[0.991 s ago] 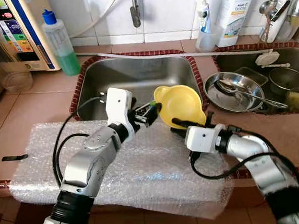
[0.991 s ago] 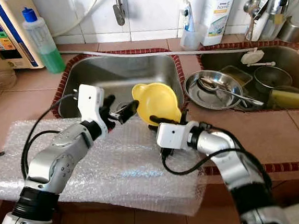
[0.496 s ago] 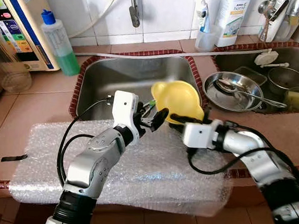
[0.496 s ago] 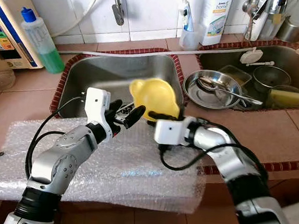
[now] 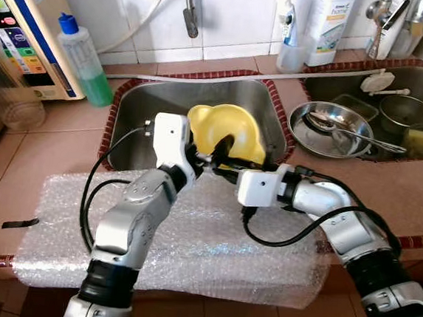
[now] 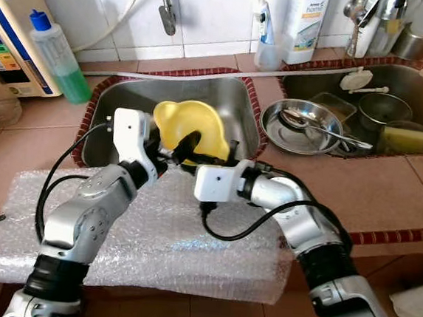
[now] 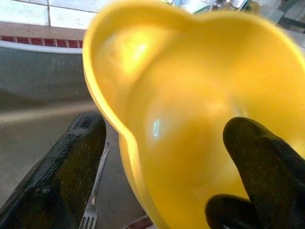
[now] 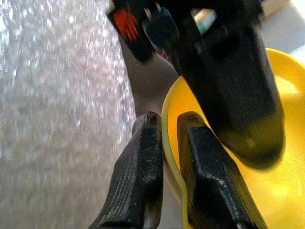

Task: Kitchen organization

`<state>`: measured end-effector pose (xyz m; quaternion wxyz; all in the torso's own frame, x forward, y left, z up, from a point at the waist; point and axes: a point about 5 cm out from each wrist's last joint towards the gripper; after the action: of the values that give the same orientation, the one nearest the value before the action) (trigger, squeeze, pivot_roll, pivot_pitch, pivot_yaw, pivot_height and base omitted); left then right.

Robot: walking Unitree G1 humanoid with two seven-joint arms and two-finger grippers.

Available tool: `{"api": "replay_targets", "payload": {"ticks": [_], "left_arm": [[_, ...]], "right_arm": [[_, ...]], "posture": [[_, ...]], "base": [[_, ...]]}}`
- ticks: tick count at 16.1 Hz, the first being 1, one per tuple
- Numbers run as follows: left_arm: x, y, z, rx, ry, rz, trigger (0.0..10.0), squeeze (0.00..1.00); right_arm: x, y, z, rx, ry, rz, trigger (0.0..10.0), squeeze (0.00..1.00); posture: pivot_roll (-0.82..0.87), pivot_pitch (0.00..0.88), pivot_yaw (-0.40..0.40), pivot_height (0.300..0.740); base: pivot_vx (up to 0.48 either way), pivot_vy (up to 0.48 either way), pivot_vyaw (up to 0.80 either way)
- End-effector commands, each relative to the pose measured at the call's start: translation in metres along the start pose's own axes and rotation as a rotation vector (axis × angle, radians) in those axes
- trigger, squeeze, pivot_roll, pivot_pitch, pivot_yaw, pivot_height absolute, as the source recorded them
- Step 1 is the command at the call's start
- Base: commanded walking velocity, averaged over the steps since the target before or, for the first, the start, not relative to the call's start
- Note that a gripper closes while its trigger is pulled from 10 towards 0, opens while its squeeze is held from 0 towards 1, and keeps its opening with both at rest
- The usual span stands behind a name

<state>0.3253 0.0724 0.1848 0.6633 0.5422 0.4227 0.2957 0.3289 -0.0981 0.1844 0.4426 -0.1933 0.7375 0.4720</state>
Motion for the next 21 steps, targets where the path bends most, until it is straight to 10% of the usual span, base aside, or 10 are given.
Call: {"api": "replay_targets", "payload": {"ticks": [1,2,3,4,19,20,21], "left_arm": [[0.007,0.000,0.001,-0.007,0.049,0.000,10.0,0.00],[0.010,0.001,0.002,-0.014,0.070,-0.013,10.0,0.00],[0.013,0.002,0.002,-0.020,0.089,-0.022,1.9,0.00],[0.015,0.002,0.002,-0.025,0.104,-0.016,0.0,0.00],[0.036,0.004,0.000,-0.056,0.226,0.011,0.0,0.00],[0.036,0.004,0.000,-0.059,0.228,0.014,0.0,0.00],[0.038,0.004,-0.001,-0.066,0.241,0.026,0.0,0.00]], "right_arm": [[0.002,0.009,0.003,-0.038,0.003,-0.010,0.0,0.00],[0.002,0.012,0.004,-0.047,0.002,-0.006,0.0,0.00],[0.003,0.014,0.005,-0.051,0.002,-0.004,0.0,0.00],[0.004,0.015,0.005,-0.053,0.001,-0.001,0.0,0.00],[0.023,0.012,-0.005,0.010,-0.022,0.066,0.0,0.00],[0.023,0.012,-0.005,0.013,-0.023,0.065,1.8,0.00],[0.024,0.012,-0.004,0.018,-0.023,0.061,10.0,0.00]], "posture": [[-0.32,0.168,0.154,0.740],[-0.33,0.168,0.155,0.740],[-0.33,0.168,0.155,0.740],[-0.33,0.167,0.156,0.740],[-0.33,0.166,0.158,0.740],[-0.33,0.165,0.158,0.740],[-0.33,0.165,0.157,0.740]], "base": [[0.000,0.000,0.00],[0.000,0.000,0.00],[0.000,0.000,0.00],[0.000,0.000,0.00],[0.000,0.000,0.00],[0.000,0.000,0.00],[0.000,0.000,0.00]]}}
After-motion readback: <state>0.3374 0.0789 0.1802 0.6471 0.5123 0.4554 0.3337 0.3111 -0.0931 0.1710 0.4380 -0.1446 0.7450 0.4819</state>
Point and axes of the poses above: a point about 5 cm out from each wrist's last joint towards the gripper, its own z axis pointing out of the wrist towards the gripper, its own y axis along the axis of the wrist's last joint, x = y × z, and after that the axes turned 2 degrees about z, right-handed
